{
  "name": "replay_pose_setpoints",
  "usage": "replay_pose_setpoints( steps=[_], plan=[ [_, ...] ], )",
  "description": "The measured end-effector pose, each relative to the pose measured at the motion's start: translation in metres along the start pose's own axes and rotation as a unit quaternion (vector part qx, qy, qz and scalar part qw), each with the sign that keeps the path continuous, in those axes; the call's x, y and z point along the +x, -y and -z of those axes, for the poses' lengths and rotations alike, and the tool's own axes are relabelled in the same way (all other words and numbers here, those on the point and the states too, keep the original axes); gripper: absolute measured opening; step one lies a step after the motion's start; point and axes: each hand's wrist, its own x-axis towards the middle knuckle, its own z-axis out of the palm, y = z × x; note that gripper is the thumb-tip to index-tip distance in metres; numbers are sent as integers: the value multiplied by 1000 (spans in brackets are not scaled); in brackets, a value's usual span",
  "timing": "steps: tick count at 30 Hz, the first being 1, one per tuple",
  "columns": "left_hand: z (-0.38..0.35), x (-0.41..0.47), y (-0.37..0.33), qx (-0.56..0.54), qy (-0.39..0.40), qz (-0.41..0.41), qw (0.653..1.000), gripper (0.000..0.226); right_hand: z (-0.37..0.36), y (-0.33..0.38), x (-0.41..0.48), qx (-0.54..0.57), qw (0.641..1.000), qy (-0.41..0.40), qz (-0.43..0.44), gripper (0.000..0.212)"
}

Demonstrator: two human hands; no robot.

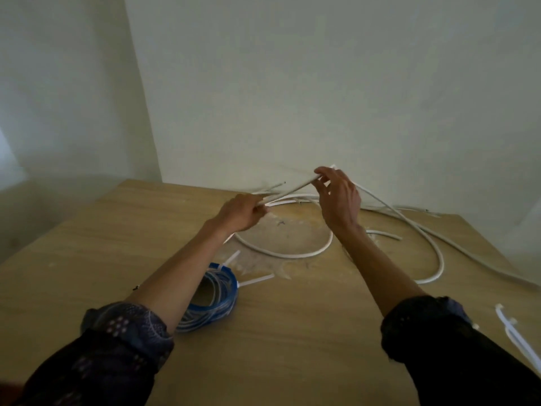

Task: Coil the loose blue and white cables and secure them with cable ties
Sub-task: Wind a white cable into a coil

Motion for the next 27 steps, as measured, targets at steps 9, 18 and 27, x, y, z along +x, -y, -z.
replay_pose_setpoints(
  steps=[9, 18, 27],
  plan=[
    [53, 8, 14, -164, -127, 40, 977, 43, 60, -31, 38, 114, 977, -149, -106, 22],
    [49, 17, -14, -454, -152, 79, 874, 54, 47, -43, 7, 40, 995, -88, -13, 11],
    [46, 23, -31, -767, -69, 192, 609, 59, 34, -35, -15, 128, 992, 7, 11, 14]
  ],
)
